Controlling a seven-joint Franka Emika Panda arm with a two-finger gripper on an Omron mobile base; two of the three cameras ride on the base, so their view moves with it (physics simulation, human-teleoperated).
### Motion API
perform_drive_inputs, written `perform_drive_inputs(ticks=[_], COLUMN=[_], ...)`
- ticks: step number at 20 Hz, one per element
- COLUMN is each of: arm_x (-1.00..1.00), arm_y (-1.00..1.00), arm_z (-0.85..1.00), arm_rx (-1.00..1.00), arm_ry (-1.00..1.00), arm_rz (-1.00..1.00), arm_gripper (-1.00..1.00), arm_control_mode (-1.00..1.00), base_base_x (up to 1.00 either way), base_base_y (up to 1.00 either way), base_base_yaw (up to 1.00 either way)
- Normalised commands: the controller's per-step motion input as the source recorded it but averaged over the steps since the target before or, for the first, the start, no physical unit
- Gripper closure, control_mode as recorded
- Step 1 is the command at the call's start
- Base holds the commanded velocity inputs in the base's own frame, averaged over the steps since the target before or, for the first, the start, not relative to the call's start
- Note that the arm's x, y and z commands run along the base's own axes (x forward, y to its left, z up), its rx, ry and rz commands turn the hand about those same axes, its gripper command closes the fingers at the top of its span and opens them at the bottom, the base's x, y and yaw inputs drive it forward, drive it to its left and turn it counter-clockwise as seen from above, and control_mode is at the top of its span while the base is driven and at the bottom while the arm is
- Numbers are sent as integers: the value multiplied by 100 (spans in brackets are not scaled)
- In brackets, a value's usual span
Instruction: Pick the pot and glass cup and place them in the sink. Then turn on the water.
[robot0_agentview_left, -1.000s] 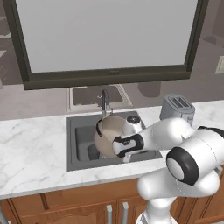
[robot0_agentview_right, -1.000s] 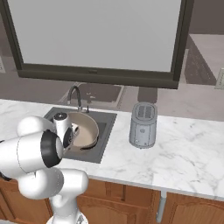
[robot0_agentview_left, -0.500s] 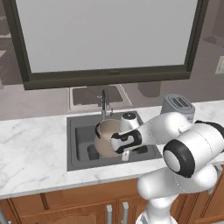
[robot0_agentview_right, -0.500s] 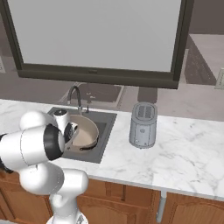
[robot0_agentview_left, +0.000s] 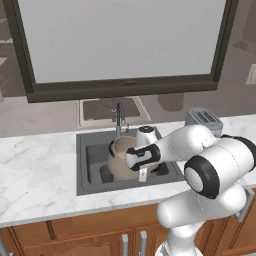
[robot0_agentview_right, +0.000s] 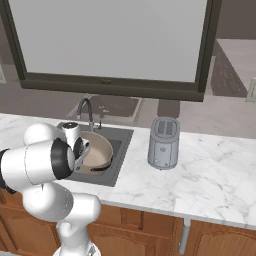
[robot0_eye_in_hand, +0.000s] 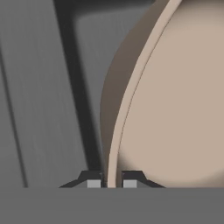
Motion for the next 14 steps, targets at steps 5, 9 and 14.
perform_drive_inputs(ticks=[5, 9, 14], arm_x=[0, 0, 0], arm_y=[0, 0, 0], arm_z=[0, 0, 0], arm_rx=[0, 0, 0], arm_ry=[0, 0, 0], arm_rz=[0, 0, 0], arm_gripper=[-100, -100, -100], arm_control_mode=[-100, -100, -100], base_base_x=[0, 0, 0], base_base_y=[0, 0, 0], base_base_yaw=[0, 0, 0])
